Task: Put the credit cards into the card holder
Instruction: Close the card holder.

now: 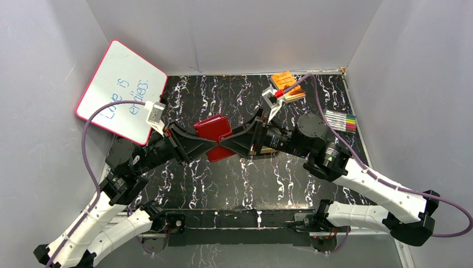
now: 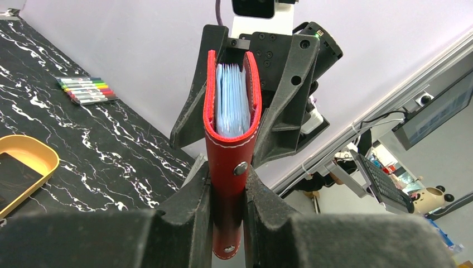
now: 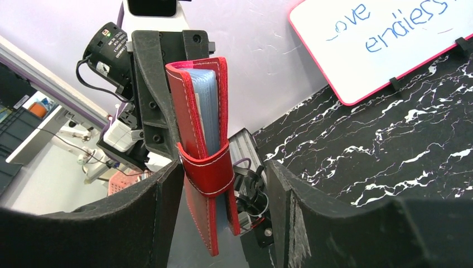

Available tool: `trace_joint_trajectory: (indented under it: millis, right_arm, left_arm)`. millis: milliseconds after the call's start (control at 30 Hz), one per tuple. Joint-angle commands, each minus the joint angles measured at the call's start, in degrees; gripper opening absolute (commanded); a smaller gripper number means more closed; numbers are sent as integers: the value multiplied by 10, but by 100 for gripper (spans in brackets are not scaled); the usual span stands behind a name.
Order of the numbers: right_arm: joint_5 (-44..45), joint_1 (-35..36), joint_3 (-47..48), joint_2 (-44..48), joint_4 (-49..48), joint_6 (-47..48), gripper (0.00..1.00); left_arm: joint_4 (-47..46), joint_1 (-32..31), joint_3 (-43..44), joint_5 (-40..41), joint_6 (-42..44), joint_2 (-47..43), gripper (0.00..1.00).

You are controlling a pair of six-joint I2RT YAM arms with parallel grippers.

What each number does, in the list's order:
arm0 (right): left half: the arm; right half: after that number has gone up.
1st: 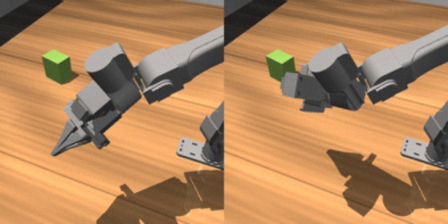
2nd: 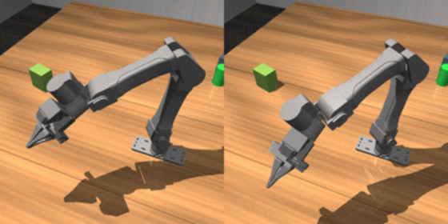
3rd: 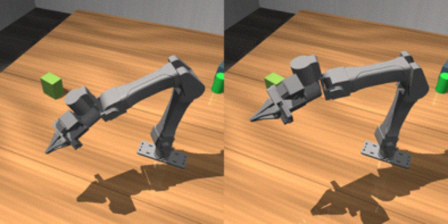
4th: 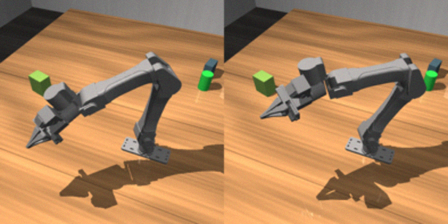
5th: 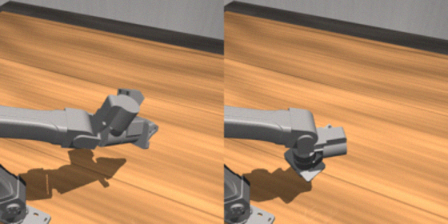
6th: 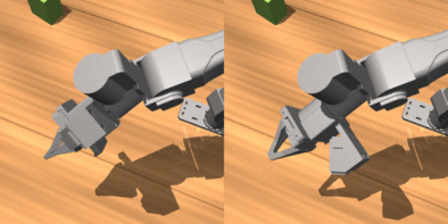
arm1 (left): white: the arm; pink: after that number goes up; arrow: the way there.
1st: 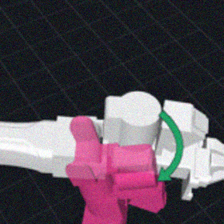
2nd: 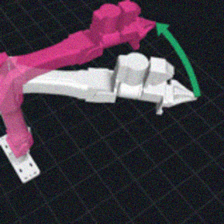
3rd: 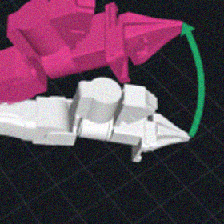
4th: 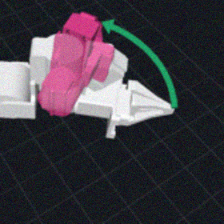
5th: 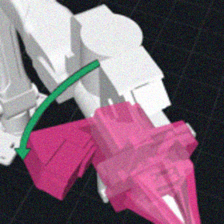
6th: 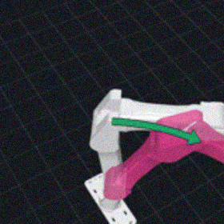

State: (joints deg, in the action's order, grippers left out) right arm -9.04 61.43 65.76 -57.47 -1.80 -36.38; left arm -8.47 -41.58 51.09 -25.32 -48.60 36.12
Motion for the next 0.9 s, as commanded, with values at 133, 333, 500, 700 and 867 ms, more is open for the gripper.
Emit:
trace_joint_trajectory:
  millis: [133,333,500,700,867]
  right_arm:
    - [2,0,7,12,-9,20,73]
    - [3,0,14,22,-20,25,80]
    - [-7,-1,20,7,-40,16,81]
    - [-19,-1,29,-10,-52,10,84]
    - [-11,-1,28,-13,-52,7,83]
  left_arm:
    - [-18,-1,11,-1,10,-24,0]
    - [-9,-1,8,8,12,-30,0]
    - [-11,-1,10,3,9,-26,0]
    - [-9,0,10,1,9,-21,0]
    - [-10,-1,10,-2,8,-19,0]
